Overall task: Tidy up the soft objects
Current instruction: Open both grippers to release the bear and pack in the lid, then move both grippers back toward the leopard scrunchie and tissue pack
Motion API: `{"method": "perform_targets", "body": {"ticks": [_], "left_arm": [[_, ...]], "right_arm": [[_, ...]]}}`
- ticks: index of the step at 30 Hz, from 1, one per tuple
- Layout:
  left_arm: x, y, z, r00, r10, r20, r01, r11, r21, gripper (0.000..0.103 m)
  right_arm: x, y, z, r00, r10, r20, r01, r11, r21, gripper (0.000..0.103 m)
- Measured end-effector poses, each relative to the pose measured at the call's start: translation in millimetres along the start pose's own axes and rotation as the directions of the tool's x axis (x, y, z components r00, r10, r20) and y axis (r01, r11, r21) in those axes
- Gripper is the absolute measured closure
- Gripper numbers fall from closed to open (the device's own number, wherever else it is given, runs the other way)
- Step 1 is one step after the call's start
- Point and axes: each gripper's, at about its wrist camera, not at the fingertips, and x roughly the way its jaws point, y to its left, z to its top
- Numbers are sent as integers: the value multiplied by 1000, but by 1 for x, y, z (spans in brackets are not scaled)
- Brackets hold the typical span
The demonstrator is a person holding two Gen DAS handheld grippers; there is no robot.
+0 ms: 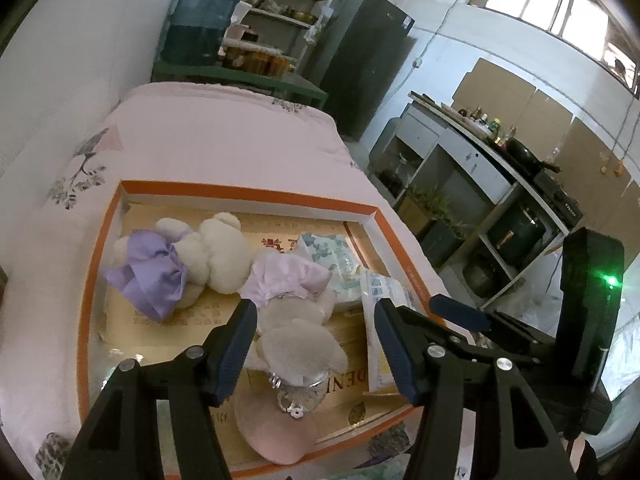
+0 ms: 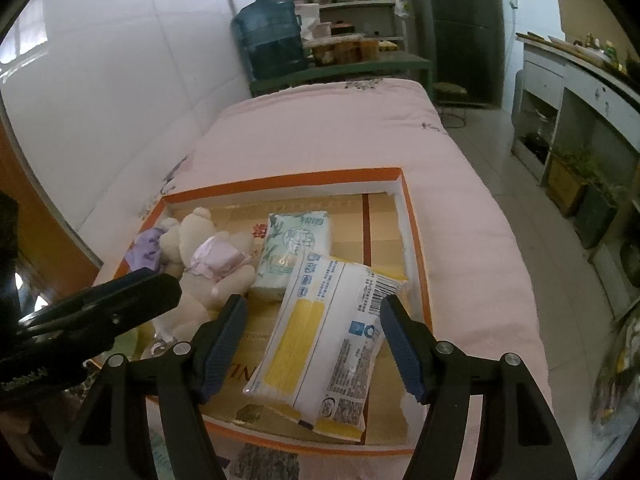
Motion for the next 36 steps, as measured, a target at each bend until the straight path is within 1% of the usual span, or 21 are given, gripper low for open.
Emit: {"method": "perform_targets", "body": {"ticks": [6,10,26,36], "left_arm": [[-18,-14,-3,996,63,59,-66,996,56,42],[-30,-19,-5,993,79,86,-85,994,68,42],[-69,-25,-18,989,82,126,-89,995,52,42],[-96,-23,-29,983,93,157,-99,995,29,42]], "right_arm": [[-11,4,-3,1000,-11,16,11,1000,-1,33],[-18,7,-5,1000,-17,26,17,1000,-7,33],[-49,25,-15,999,-13,50,13,1000,-13,33],[-73,47,-23,997,3,72,0,999,-35,33]]}}
